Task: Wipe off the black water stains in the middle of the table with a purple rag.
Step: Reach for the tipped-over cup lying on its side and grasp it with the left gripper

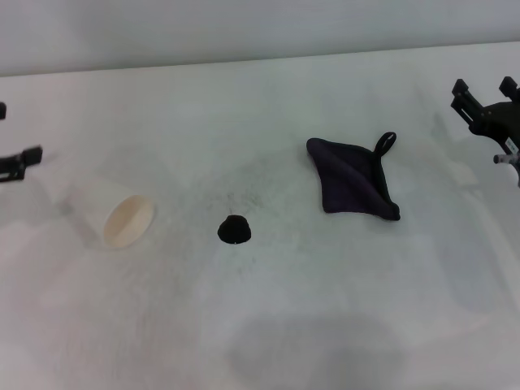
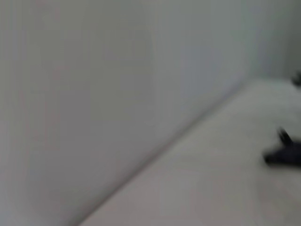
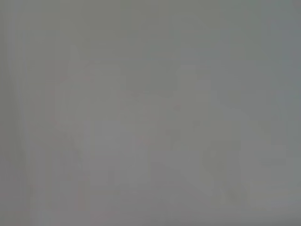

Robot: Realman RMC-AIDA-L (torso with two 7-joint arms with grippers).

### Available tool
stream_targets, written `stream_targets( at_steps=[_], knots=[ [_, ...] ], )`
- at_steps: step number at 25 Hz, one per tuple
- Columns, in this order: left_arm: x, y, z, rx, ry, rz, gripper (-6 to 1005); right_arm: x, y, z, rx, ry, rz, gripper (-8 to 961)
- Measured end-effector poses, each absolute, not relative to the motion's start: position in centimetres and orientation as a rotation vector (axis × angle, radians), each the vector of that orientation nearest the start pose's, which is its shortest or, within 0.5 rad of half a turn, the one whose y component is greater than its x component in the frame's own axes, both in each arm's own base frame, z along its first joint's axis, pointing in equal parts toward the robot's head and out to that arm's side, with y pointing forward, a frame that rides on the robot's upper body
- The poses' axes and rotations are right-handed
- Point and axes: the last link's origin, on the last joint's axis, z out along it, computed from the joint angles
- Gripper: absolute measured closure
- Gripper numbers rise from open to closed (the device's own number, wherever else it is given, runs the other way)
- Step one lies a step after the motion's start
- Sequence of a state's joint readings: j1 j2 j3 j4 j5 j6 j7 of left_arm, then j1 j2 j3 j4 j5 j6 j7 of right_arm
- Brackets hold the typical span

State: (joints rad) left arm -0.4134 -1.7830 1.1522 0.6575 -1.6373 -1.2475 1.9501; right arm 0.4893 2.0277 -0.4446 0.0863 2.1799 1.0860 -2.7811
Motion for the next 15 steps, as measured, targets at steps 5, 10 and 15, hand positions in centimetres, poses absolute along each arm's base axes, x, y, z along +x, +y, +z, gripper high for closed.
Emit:
stream_targets(
  at_steps=[5,10,15],
  knots=[
    [-30.8,35.9,10.9,-2.598,-0.118,-0.166,123,36.7,33.2,-0.3,-1.523,0.830,0.665,109],
    [-29.7,35.4,11.3,-2.666,0.071,0.062,124,36.5,33.4,-0.5,-1.504,0.849,0.682,109],
    [-28.0,35.6,10.5,-2.657,0.230,0.250,124,36.5,33.5,-0.3,-1.482,0.860,0.689,109]
  ],
)
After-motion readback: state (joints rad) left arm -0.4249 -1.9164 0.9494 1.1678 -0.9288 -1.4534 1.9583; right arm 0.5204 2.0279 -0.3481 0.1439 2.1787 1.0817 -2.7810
